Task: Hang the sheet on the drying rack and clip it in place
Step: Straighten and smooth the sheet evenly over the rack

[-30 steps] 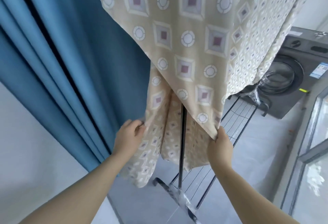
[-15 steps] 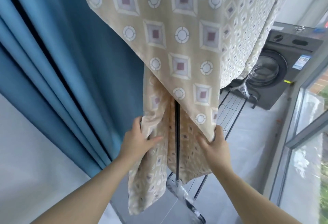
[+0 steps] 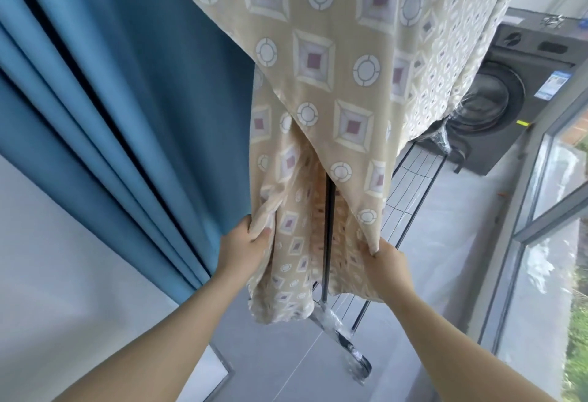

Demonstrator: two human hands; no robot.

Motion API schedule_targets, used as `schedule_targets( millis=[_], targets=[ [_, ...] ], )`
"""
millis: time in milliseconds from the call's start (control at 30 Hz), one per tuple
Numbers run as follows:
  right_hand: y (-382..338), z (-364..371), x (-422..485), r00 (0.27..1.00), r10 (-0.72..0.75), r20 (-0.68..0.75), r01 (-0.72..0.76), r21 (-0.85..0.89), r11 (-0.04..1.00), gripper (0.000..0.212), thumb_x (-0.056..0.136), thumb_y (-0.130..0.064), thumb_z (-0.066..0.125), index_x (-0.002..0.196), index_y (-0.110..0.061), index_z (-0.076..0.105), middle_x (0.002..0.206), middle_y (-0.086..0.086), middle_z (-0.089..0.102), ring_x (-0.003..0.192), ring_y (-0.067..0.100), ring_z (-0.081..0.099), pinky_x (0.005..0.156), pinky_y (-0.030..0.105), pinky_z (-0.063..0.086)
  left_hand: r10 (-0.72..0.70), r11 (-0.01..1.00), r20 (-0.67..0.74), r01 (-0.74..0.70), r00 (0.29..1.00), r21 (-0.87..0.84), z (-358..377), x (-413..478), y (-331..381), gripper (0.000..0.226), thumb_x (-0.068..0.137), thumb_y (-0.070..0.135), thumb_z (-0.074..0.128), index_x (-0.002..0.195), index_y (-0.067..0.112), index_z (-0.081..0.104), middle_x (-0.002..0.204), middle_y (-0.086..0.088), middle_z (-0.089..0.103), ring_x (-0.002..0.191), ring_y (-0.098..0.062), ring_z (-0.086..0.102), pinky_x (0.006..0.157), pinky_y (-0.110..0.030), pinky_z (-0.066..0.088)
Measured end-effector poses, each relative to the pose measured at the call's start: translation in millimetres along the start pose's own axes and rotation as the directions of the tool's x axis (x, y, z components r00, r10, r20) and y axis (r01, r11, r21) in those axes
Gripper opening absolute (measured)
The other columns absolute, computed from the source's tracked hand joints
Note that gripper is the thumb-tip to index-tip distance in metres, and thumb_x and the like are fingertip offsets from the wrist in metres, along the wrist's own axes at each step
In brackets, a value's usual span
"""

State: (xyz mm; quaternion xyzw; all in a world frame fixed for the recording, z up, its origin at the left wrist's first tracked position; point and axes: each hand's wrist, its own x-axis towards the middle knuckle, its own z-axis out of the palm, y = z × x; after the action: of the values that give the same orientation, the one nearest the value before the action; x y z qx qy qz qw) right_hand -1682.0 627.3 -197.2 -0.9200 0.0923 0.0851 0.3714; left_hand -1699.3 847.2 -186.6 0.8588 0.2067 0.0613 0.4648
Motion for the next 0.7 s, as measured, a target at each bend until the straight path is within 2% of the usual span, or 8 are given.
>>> schedule_targets(
  millis=[233, 367, 433, 500, 533, 633, 700],
  targets=[
    [10, 25, -11, 0.993, 0.067, 0.096, -0.064, -0.037, 0.997, 0.022, 0.095, -0.023, 0.04, 0.091, -0.01, 0.057, 0.073, 0.005, 0.055, 0.077, 0.029, 0.05, 0.064, 0.032, 0.039, 0.018, 1.0, -0.006, -0.018, 1.0, -0.017, -6, -7, -11, 0.018, 0.09, 0.018, 0.056, 0.102, 0.007, 0.062, 0.09, -0.01, 0.067, 0.087, -0.028, 0.06, 0.079, -0.036, 0.048],
    [-5, 32, -21, 0.989, 0.094, 0.114, -0.106, 0.098, 0.99, 0.039, 0.094, -0.039, 0.041, 0.091, -0.004, 0.057, 0.07, 0.004, 0.056, 0.068, 0.024, 0.052, 0.057, 0.028, 0.038, 0.035, 0.999, 0.003, -0.035, 0.999, -0.017, -5, -13, -16, 0.014, 0.088, 0.016, 0.057, 0.098, 0.006, 0.061, 0.085, -0.014, 0.066, 0.083, -0.03, 0.06, 0.076, -0.036, 0.048],
    [-9, 33, -24, 0.99, 0.089, 0.113, -0.105, 0.146, 0.984, 0.034, 0.094, -0.036, 0.043, 0.093, -0.005, 0.056, 0.075, 0.004, 0.057, 0.07, 0.022, 0.053, 0.06, 0.029, 0.041, 0.045, 0.998, 0.001, -0.045, 0.999, -0.032, -5, -15, -17, 0.012, 0.088, 0.016, 0.057, 0.096, 0.007, 0.06, 0.083, -0.015, 0.065, 0.081, -0.031, 0.06, 0.072, -0.036, 0.048],
    [-9, 31, -27, 0.995, 0.047, 0.084, -0.064, 0.21, 0.976, 0.012, 0.092, -0.028, 0.05, 0.096, -0.017, 0.053, 0.081, 0.0, 0.059, 0.084, 0.025, 0.058, 0.072, 0.032, 0.045, 0.055, 0.997, -0.001, -0.055, 0.998, -0.059, -7, -16, -16, 0.01, 0.089, 0.016, 0.057, 0.097, 0.012, 0.059, 0.085, -0.012, 0.066, 0.081, -0.028, 0.062, 0.075, -0.038, 0.049],
    [-8, 30, -29, 0.998, 0.014, 0.056, -0.029, 0.269, 0.963, 0.01, 0.09, -0.026, 0.054, 0.099, -0.026, 0.05, 0.085, -0.005, 0.06, 0.089, 0.023, 0.059, 0.077, 0.033, 0.047, 0.057, 0.996, -0.003, -0.057, 0.998, -0.073, -7, -17, -16, 0.011, 0.088, 0.016, 0.057, 0.1, 0.016, 0.058, 0.086, -0.009, 0.067, 0.082, -0.026, 0.062, 0.076, -0.038, 0.05],
    [-13, 24, -36, 0.996, -0.058, -0.07, 0.081, 0.405, 0.911, 0.03, 0.086, -0.022, 0.061, 0.101, -0.038, 0.041, 0.086, -0.019, 0.057, 0.083, 0.01, 0.056, 0.078, 0.032, 0.047, 0.053, 0.997, 0.03, -0.051, 0.998, -0.066, -8, -18, -15, 0.02, 0.086, 0.016, 0.06, 0.105, 0.02, 0.054, 0.084, -0.001, 0.065, 0.081, -0.023, 0.061, 0.074, -0.033, 0.048],
    [-18, 23, -37, 0.989, -0.071, -0.132, 0.119, 0.397, 0.91, 0.023, 0.088, -0.022, 0.057, 0.098, -0.036, 0.042, 0.081, -0.016, 0.058, 0.079, 0.012, 0.057, 0.073, 0.033, 0.047, 0.062, 0.998, 0.07, -0.063, 0.996, 0.011, -7, -18, -15, 0.023, 0.086, 0.018, 0.06, 0.108, 0.021, 0.053, 0.084, 0.005, 0.063, 0.08, -0.019, 0.059, 0.07, -0.027, 0.045]
  ],
)
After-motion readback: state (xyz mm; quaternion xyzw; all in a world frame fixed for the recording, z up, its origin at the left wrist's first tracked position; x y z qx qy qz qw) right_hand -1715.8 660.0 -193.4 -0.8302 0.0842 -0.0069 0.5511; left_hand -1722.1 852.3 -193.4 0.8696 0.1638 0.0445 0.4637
